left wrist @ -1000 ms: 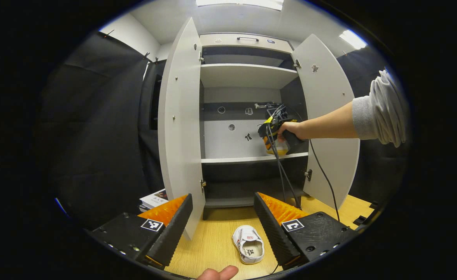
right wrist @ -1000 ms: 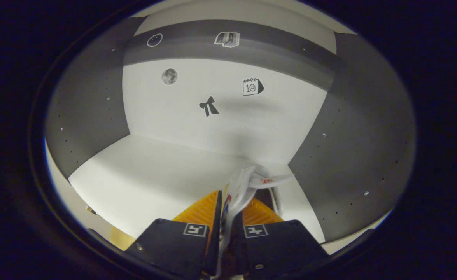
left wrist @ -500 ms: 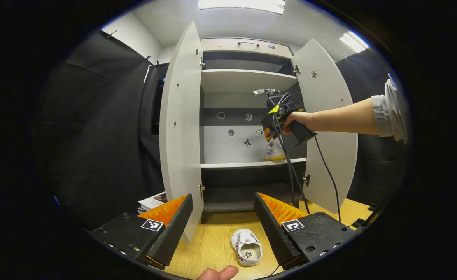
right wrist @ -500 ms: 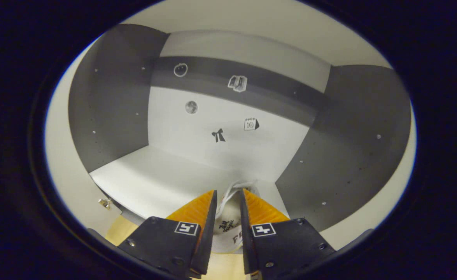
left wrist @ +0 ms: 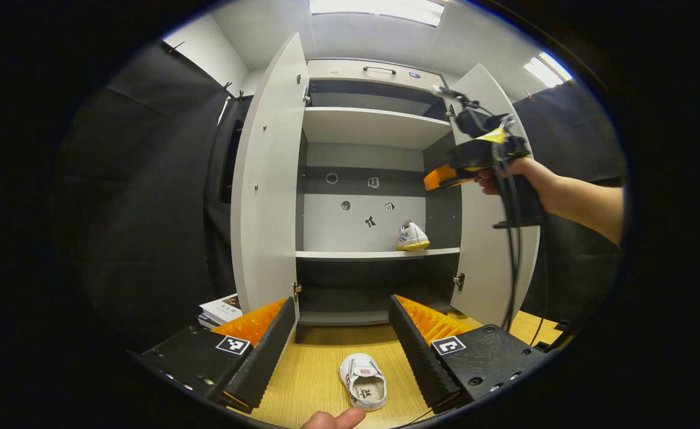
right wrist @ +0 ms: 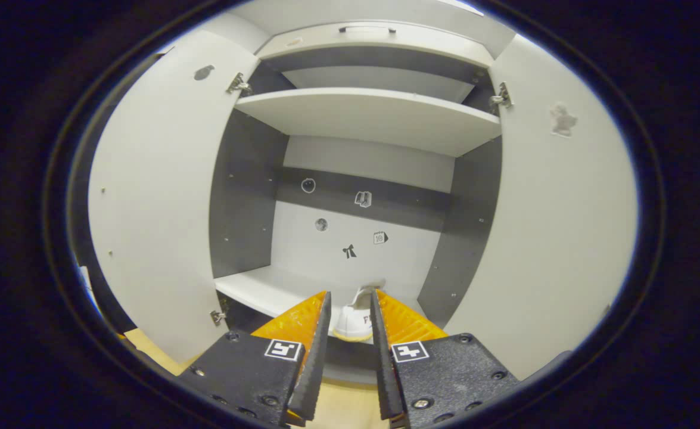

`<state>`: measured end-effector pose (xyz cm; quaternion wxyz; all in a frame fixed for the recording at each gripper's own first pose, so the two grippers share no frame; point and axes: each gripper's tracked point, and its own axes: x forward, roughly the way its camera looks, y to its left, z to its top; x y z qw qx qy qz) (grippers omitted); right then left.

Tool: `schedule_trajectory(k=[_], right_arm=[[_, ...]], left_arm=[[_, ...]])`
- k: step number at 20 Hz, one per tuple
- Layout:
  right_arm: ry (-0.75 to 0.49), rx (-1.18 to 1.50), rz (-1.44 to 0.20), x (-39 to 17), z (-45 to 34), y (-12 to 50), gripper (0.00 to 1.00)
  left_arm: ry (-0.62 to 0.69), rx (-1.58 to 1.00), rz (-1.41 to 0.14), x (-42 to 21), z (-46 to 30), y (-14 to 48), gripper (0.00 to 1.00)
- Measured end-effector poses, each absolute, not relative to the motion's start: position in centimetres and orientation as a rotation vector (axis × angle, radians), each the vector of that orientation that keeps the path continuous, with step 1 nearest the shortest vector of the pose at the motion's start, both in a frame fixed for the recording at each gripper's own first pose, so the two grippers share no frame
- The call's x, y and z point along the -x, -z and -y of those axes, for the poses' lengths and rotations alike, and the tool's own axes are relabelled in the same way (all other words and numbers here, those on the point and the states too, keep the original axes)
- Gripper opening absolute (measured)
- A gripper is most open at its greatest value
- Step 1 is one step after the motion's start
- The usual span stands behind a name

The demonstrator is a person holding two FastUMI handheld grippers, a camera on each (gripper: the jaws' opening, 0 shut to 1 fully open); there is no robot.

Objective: Grab one shoe with the right hand and put it into the shoe cabinet, grab the other shoe with the left hand and put it into the shoe cabinet; then close the right door with the right hand and the left door with the left hand.

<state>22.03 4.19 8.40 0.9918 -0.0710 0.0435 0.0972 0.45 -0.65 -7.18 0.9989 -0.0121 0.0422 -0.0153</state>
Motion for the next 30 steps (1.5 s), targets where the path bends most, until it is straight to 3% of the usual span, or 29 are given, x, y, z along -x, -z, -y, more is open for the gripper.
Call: schedule_trajectory(k=[1,2,4,6,7,17,23,30], right_arm=[[-0.194,0.131,-0.068,-20.2,-3.9,-7.7,0.38],[-0.191,0.119,-0.046,-18.4,-3.6,-6.9,0.48],[-0.162,0.118,-0.008,-15.3,-2.3,-5.1,0.44],[-0.14,0.118,0.007,-12.6,-1.5,-3.0,0.49],[-0.134,0.108,0.014,-11.6,-1.3,-2.1,0.43],[-0.045,0.046,0.006,-3.5,2.7,4.6,0.65],[-0.054,0.028,-0.011,-0.7,2.6,7.6,0.83],[-0.04,-0.004,-0.041,0.6,3.8,9.3,0.84]], left_arm=[[0.026,0.025,-0.089,-0.4,0.7,7.4,0.94],[0.022,0.026,-0.097,-0.3,0.7,7.6,0.94],[0.014,0.027,-0.115,-0.1,0.8,8.2,0.94],[0.008,0.027,-0.134,0.0,1.0,8.9,0.95],[0.013,0.029,-0.145,0.1,1.3,9.3,0.95],[0.017,0.0,-0.25,0.5,2.6,14.1,0.95],[0.025,-0.002,-0.418,0.7,2.4,20.6,0.95],[0.055,0.041,-0.697,0.8,1.8,30.2,0.95]])
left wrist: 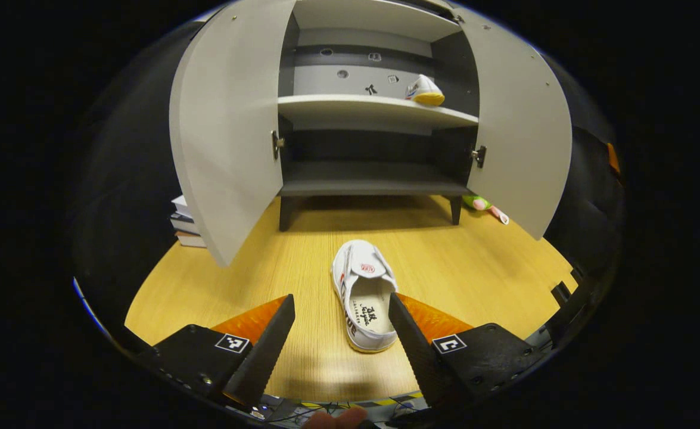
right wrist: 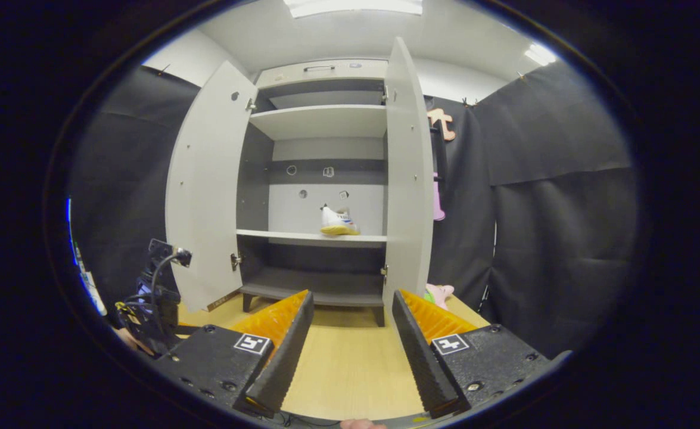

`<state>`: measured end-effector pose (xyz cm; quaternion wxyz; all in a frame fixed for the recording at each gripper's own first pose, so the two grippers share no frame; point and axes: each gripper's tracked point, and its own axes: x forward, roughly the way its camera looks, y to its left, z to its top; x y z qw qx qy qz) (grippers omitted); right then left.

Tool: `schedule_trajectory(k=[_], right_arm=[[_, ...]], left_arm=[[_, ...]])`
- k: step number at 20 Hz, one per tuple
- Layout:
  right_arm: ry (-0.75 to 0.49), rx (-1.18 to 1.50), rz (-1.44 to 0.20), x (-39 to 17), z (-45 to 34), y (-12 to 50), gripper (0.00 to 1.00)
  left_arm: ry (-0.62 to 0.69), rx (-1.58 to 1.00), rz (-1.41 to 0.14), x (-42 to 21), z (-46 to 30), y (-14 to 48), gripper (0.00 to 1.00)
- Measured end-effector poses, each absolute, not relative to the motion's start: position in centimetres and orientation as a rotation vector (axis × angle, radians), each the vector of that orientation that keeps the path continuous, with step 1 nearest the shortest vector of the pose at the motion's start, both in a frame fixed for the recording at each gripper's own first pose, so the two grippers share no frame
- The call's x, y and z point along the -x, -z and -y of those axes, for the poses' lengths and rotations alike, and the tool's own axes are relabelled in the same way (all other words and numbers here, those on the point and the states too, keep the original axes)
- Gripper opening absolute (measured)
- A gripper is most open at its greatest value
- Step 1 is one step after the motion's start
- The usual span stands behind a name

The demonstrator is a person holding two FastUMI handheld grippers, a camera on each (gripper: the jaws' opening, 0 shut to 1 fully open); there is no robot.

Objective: Grab one shoe with the right hand and put it into the shoe cabinet, grab the other shoe with the left hand and put it into the shoe cabinet; then close the right door with the right hand and the left door with the left hand.

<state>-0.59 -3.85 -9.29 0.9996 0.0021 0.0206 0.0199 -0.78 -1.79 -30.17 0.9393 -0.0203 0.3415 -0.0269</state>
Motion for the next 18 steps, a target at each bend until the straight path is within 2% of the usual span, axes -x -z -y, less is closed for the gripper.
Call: schedule_trajectory(k=[9,18], right_arm=[[-0.005,-0.013,-0.104,-0.5,5.6,11.1,0.84],[0.001,0.009,-0.17,-2.8,5.5,12.8,0.84]], left_arm=[[0.039,0.031,-0.811,-3.6,1.1,37.0,0.96],[0.016,0.062,-0.809,-8.1,0.1,39.8,0.95]])
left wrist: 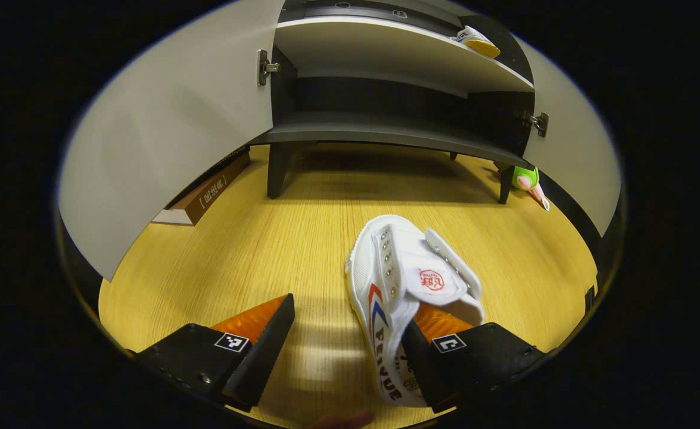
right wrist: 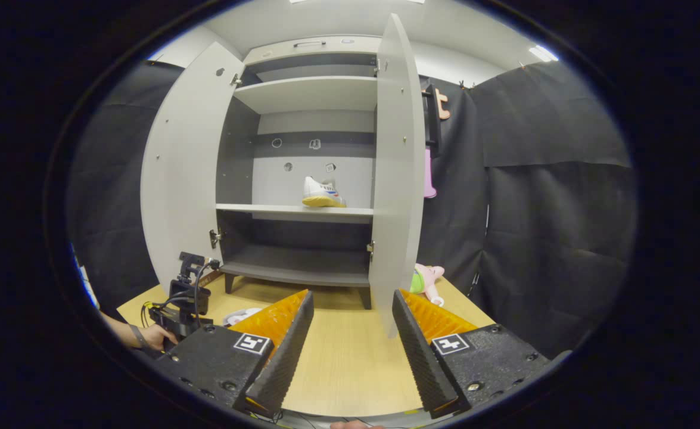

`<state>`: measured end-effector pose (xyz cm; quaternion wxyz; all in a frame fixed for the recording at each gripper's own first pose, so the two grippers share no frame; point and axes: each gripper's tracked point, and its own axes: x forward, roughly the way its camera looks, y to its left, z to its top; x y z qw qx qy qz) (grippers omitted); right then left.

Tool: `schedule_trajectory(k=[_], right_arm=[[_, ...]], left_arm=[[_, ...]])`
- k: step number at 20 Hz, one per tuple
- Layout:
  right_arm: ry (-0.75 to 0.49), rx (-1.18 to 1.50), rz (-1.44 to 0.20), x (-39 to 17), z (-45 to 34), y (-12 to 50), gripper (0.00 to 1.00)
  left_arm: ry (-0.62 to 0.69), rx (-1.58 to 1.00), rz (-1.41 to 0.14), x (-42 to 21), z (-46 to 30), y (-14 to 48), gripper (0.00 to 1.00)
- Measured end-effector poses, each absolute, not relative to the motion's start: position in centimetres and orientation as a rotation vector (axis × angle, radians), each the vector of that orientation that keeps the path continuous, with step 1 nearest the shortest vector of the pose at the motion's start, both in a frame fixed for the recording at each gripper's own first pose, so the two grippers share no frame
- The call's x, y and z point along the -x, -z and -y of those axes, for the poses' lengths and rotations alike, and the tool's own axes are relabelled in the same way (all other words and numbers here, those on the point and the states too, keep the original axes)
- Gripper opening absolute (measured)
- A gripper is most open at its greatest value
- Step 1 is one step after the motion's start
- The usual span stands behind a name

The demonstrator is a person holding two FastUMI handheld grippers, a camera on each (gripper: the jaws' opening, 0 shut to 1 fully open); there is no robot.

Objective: Grab one shoe with the right hand and put it into the shoe cabinet, grab the other shoe with the left hand and put it into the shoe cabinet; then close the right door with the right hand and the left door with the left hand.

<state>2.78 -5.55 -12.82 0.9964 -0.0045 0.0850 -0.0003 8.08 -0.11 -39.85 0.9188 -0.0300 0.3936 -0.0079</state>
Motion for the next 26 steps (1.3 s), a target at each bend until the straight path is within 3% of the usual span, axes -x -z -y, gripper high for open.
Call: schedule_trajectory(k=[5,10,12,13,14,15,17,21,26], right_arm=[[-0.013,0.017,-0.198,-3.7,5.0,13.7,0.84],[-0.018,0.03,-0.211,-4.2,4.8,14.0,0.84],[-0.015,0.037,-0.216,-4.4,4.8,14.1,0.84],[-0.016,0.036,-0.22,-4.5,4.8,14.3,0.84],[-0.018,0.034,-0.225,-4.5,4.8,14.4,0.84],[-0.019,0.034,-0.23,-4.5,4.7,14.6,0.84],[-0.022,0.035,-0.235,-4.5,4.6,14.7,0.84],[-0.041,0.051,-0.236,-4.6,3.9,14.9,0.84],[-0.094,0.05,-0.238,-5.0,2.2,15.3,0.84]], left_arm=[[0.016,0.071,-0.765,-9.7,0.5,40.2,0.95],[0.015,0.058,-0.709,-10.4,1.9,39.9,0.71],[0.024,0.072,-0.707,-10.3,2.6,39.6,0.52],[0.005,0.059,-0.692,-10.2,2.1,39.3,0.33],[-0.01,0.064,-0.706,-10.6,1.8,40.2,0.3],[-0.025,0.071,-0.697,-10.7,1.5,40.2,0.13],[-0.036,0.093,-0.699,-10.6,1.4,40.0,0.01],[-0.061,0.082,-0.679,-8.9,1.1,38.0,0.0],[-0.129,0.091,-0.594,-5.9,-0.6,29.5,0.0]])
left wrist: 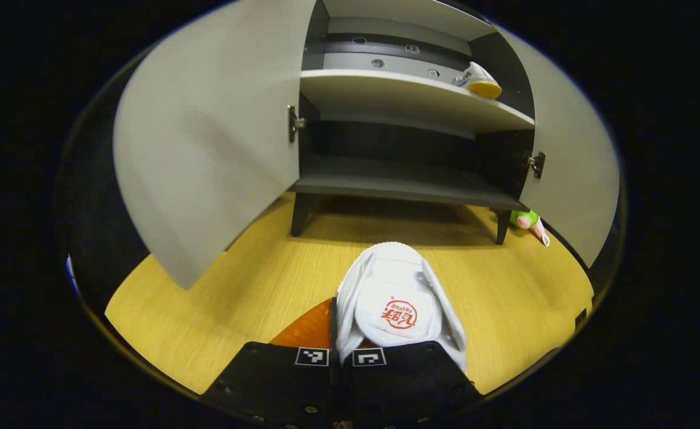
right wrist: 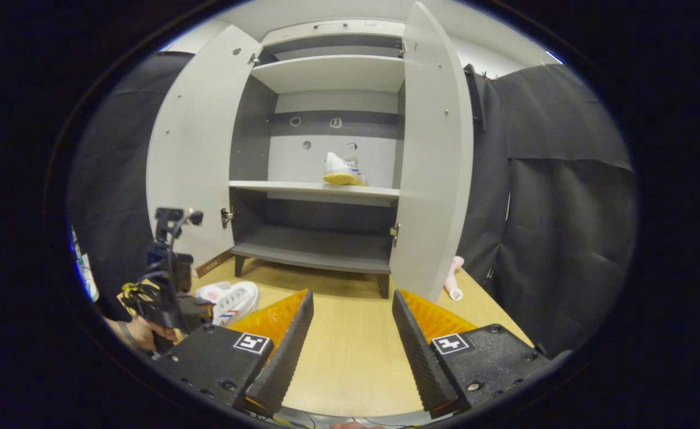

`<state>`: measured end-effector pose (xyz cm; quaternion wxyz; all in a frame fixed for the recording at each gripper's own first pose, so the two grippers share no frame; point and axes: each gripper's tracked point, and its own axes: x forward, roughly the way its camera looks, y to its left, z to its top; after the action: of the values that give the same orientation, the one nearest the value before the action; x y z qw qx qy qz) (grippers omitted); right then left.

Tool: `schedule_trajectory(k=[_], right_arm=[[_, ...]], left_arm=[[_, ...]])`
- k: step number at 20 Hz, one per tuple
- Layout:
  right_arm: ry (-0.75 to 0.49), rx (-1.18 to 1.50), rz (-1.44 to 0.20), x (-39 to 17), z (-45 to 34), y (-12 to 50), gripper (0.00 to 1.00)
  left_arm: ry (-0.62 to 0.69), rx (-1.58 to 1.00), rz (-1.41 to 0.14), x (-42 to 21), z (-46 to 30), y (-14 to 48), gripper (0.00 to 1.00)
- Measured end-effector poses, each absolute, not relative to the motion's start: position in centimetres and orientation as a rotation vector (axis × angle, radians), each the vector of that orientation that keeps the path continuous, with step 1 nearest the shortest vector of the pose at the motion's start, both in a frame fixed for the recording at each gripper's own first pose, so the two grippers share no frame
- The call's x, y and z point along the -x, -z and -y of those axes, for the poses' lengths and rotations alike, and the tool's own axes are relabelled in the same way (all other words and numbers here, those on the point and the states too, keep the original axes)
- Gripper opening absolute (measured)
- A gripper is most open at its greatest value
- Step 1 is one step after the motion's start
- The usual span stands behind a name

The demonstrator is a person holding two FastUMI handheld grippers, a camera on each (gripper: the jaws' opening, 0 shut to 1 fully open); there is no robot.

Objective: Grab one shoe with the right hand and put it into the shoe cabinet, grab the other shoe with the left hand and put it into the shoe cabinet; then close the right door with the right hand and the left door with the left hand.

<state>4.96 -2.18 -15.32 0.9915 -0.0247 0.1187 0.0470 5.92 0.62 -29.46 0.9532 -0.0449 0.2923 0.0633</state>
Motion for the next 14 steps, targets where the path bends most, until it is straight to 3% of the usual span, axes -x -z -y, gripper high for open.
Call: schedule_trajectory(k=[7,14], right_arm=[[-0.178,0.047,-0.217,-5.4,-0.7,15.1,0.84],[-0.187,0.045,-0.175,-5.1,-1.0,14.0,0.84]], left_arm=[[-0.097,0.168,-0.421,-9.2,-0.8,12.4,0.0],[-0.069,0.128,-0.394,-22.4,-0.2,2.9,0.0]])
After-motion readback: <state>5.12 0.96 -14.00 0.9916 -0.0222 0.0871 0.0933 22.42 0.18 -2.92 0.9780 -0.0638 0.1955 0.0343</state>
